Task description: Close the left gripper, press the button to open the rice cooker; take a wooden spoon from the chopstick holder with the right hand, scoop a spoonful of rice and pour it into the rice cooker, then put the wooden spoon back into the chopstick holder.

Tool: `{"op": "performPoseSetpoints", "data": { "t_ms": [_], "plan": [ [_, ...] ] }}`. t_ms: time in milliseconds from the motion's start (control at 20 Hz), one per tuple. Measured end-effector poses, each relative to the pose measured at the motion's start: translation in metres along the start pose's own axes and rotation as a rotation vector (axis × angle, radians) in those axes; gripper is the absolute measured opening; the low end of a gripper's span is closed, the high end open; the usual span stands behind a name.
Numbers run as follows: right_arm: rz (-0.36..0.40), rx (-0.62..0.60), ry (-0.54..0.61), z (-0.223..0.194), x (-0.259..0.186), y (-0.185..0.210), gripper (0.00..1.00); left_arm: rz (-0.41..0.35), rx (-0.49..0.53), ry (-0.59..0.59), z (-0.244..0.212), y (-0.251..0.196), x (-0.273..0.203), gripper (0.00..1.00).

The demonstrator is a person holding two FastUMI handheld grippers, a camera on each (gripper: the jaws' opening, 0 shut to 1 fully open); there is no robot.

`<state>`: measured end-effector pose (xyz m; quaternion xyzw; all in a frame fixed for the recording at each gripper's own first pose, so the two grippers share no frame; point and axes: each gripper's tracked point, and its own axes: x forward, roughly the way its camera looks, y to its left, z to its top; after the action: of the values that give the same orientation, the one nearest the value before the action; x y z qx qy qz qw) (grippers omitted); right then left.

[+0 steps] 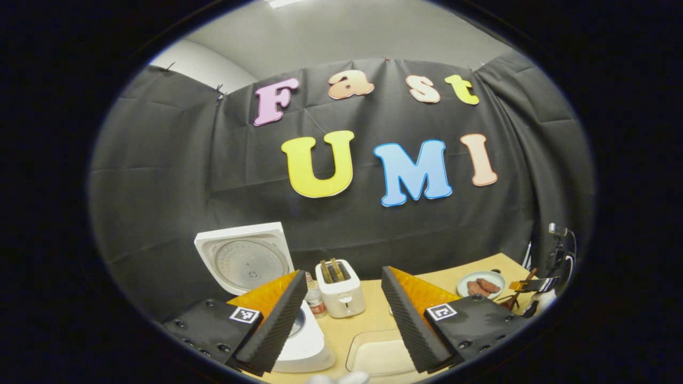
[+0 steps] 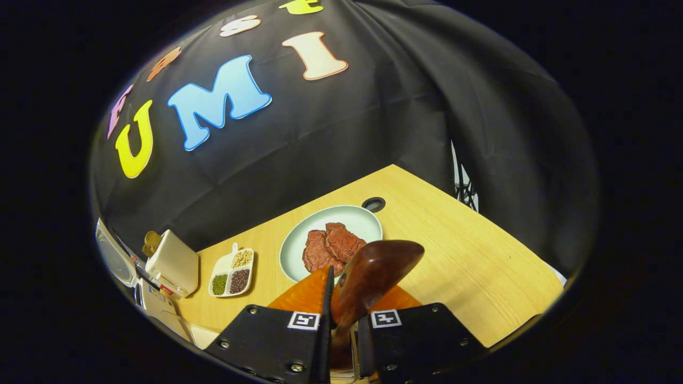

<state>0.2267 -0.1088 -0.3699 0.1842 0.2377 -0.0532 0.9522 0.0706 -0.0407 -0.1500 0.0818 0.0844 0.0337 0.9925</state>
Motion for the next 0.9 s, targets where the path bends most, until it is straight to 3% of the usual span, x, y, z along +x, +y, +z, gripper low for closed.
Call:
{"op": "performPoseSetpoints", "data": {
  "t_ms": [350, 400, 500, 650, 900],
  "plan": [
    [0.014, -0.042, -0.023, 0.02, -0.019, 0.018, 0.21, 0.014, -0.002, -0.015, 0.004, 0.016, -0.003, 0.99],
    [0.011, -0.046, -0.036, 0.029, -0.024, 0.022, 0.2, 0.013, -0.008, -0.01, 0.002, 0.018, -0.003, 0.95],
    [0.006, -0.076, -0.077, 0.055, -0.037, 0.031, 0.2, 0.01, -0.012, -0.018, 0.004, 0.025, -0.004, 0.99],
    [0.01, -0.128, -0.143, 0.098, -0.06, 0.054, 0.2, 0.019, -0.018, -0.043, 0.008, 0.039, -0.007, 0.97],
    [0.056, -0.205, -0.209, 0.141, -0.096, 0.116, 0.2, 0.001, -0.079, -0.065, 0.005, 0.054, -0.015, 0.98]
  ]
}}
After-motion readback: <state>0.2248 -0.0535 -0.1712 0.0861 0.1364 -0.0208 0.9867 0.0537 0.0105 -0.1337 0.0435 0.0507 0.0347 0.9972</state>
